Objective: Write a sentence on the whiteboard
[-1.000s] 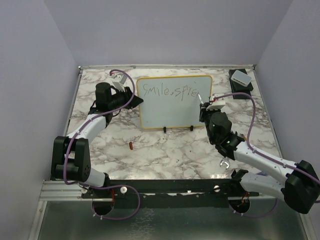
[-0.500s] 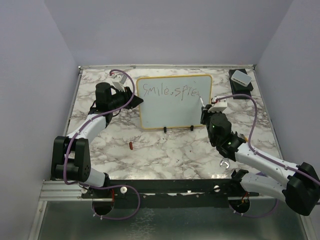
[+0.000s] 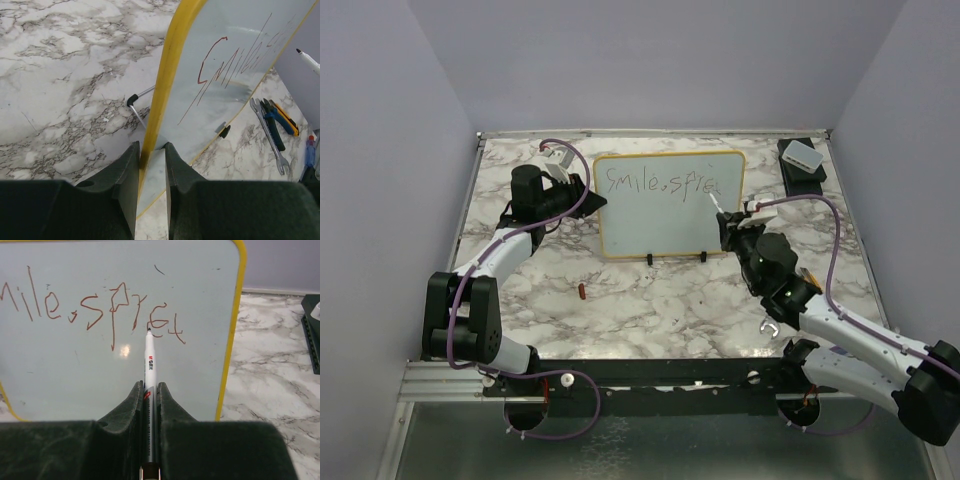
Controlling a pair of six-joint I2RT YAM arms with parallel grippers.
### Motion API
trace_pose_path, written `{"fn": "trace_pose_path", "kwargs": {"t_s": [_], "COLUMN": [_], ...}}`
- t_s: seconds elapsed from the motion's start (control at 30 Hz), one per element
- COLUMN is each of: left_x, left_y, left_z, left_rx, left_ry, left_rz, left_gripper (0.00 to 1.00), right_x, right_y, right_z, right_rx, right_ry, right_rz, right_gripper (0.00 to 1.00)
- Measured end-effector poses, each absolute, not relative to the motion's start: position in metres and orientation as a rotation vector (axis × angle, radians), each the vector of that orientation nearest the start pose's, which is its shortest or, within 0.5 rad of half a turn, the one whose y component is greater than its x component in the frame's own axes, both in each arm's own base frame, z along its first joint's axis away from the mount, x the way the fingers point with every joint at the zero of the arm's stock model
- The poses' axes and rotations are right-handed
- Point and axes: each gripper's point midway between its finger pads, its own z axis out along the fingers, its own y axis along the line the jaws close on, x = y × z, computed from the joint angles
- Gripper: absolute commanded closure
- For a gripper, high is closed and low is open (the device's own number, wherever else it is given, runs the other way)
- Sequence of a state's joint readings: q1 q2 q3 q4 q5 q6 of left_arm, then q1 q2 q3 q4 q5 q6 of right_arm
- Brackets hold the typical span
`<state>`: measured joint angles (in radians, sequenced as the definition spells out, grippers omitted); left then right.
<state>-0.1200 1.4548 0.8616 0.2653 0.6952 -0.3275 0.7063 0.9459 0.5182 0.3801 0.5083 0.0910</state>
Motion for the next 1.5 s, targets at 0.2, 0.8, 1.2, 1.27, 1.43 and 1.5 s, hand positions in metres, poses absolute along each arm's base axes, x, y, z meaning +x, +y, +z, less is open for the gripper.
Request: {"fn": "trace_pose_path", "kwargs": {"t_s": [0.2, 0.8, 1.2, 1.27, 1.43, 1.5], "left_x": [0.385, 0.388, 0.388, 0.388, 0.388, 0.388], "left_y": [-0.17, -0.169, -0.169, -0.169, -0.169, -0.169], "left_z": [0.185, 0.181, 0.181, 0.181, 0.181, 0.181], "left_rx": [0.331, 0.423, 0.428, 0.429, 0.429, 0.429], "left_ry": [1.91, 1.912, 1.91, 1.909, 1.909, 1.909], "left_rz": [-0.946, -0.906, -0.902, -0.902, -0.901, -0.901], "left_gripper": [0.85, 0.85, 0.85, 0.85, 0.85, 0.85], "right_x": [0.31, 0.317, 0.324, 0.325, 0.33, 0.331], "right_y": [0.151, 0.141, 0.135, 0.134, 0.133, 0.133], "right_z": [0.235, 0.234, 0.228, 0.227, 0.218, 0.217], "right_rx": [-0.135, -0.139, -0.113, -0.108, -0.103, -0.102], "right_ry": [1.559, 1.536, 1.551, 1.553, 1.577, 1.58], "right_rz": [0.266, 0.349, 0.336, 0.332, 0.321, 0.319], "right_gripper": [0.99, 0.99, 0.99, 0.99, 0.99, 0.99]}}
